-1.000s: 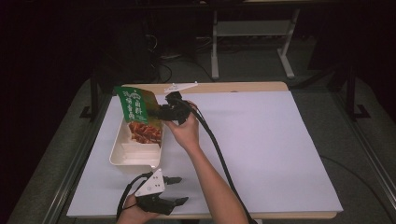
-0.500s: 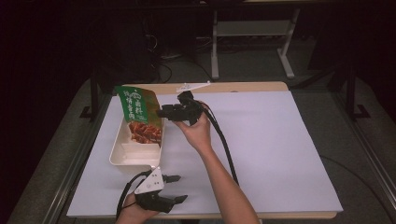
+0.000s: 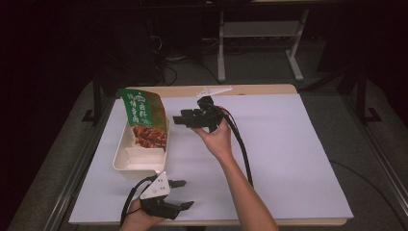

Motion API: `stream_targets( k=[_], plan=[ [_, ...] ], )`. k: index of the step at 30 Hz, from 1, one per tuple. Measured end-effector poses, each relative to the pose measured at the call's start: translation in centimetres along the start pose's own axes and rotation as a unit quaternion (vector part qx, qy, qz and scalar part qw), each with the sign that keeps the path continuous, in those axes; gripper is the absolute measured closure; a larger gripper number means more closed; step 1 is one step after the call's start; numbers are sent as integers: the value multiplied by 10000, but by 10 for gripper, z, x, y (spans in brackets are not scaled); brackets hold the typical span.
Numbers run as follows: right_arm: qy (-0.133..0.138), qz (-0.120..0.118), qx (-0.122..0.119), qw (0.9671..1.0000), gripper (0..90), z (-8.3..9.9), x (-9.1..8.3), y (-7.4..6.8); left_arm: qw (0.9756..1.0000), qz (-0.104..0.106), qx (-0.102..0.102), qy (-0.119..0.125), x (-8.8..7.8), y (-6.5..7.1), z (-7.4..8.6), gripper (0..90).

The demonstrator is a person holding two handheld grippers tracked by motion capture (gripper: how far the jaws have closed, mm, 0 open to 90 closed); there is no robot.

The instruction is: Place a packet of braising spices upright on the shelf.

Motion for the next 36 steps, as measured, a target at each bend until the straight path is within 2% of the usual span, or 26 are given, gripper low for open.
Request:
stream_targets(
  k=[8, 12, 20, 29, 36],
  plan=[
    [-40, 63, 10, 10000, 469, 11, -15, 2, 10000, -17, 46, -55, 0, -1, 1, 306],
    [-63, 83, 23, 9999, 457, 19, -23, 3, 10000, -10, 18, 31, 1, 0, 0, 305],
    [-118, 126, 64, 9998, 436, 38, -38, 2, 10000, -26, 6, 20, 0, 0, 0, 300],
    [-171, 188, 130, 9996, 414, 74, -61, -1, 10000, -59, 6, 61, 0, -2, -1, 288],
    [-305, 217, 197, 9991, 400, 98, -70, 0, 10000, -58, -27, 26, 0, -1, 0, 282]
  ],
)
Point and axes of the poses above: each handheld gripper's, and its own axes: x roughly forward along the jaws, z roughly out of its underside, y roughly to its right, the point moved 10 cm from there along x, roughly forward along the jaws, and after that the axes turned 6 degrees about -y, right-handed, at the moved point
